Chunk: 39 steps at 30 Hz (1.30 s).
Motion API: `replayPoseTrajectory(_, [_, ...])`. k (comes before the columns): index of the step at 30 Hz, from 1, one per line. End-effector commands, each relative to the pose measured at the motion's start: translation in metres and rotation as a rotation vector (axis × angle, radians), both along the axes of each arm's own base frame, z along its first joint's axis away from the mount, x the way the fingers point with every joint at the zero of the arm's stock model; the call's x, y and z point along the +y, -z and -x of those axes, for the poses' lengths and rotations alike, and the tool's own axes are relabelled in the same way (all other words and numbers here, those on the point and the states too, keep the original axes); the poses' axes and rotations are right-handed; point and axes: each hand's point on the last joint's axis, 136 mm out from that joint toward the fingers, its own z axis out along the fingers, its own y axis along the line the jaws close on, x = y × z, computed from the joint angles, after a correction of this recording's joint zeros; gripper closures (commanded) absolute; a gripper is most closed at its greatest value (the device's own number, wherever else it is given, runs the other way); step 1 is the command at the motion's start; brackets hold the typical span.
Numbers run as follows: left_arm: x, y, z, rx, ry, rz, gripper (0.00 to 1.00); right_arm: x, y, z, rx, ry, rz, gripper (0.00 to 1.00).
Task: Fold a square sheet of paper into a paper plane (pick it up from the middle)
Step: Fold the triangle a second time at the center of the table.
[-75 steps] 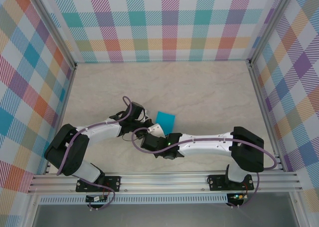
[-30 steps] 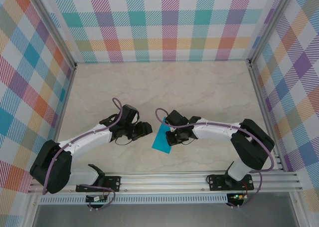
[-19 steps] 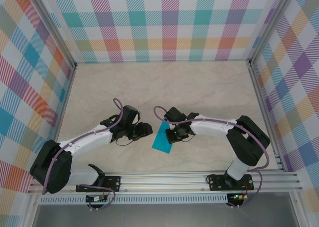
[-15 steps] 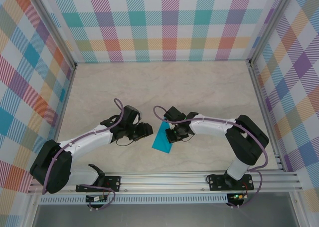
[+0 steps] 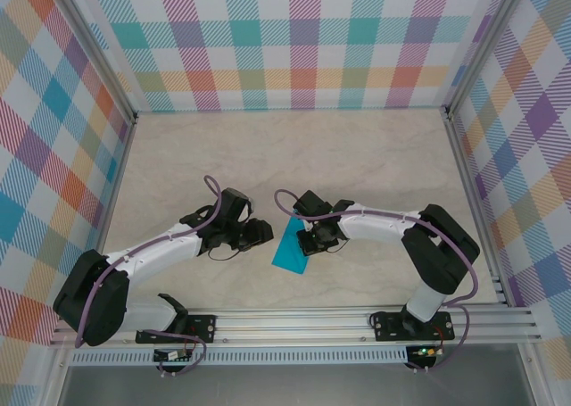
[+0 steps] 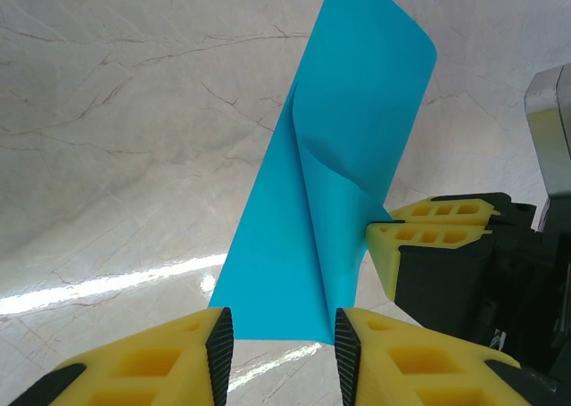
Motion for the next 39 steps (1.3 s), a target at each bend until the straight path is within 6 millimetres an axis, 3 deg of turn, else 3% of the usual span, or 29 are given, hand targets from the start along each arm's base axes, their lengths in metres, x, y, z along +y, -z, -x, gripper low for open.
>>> replayPoseTrajectory(1, [-0.002, 0.005, 0.005, -0.003, 0.029, -0.010, 0.64, -0.001, 0.001, -0.003, 0.004, 0.020, 0.008, 0.90])
replayPoseTrajectory(22, [-0.008, 0.005, 0.002, -0.002, 0.030, 0.009, 0.74, -0.008, 0.012, -0.001, 0.024, 0.051, 0.040, 0.90])
replayPoseTrajectory(39, [-0.044, 0.007, -0.012, 0.007, 0.051, 0.079, 0.89, -0.012, 0.017, 0.001, 0.030, 0.067, 0.054, 0.90])
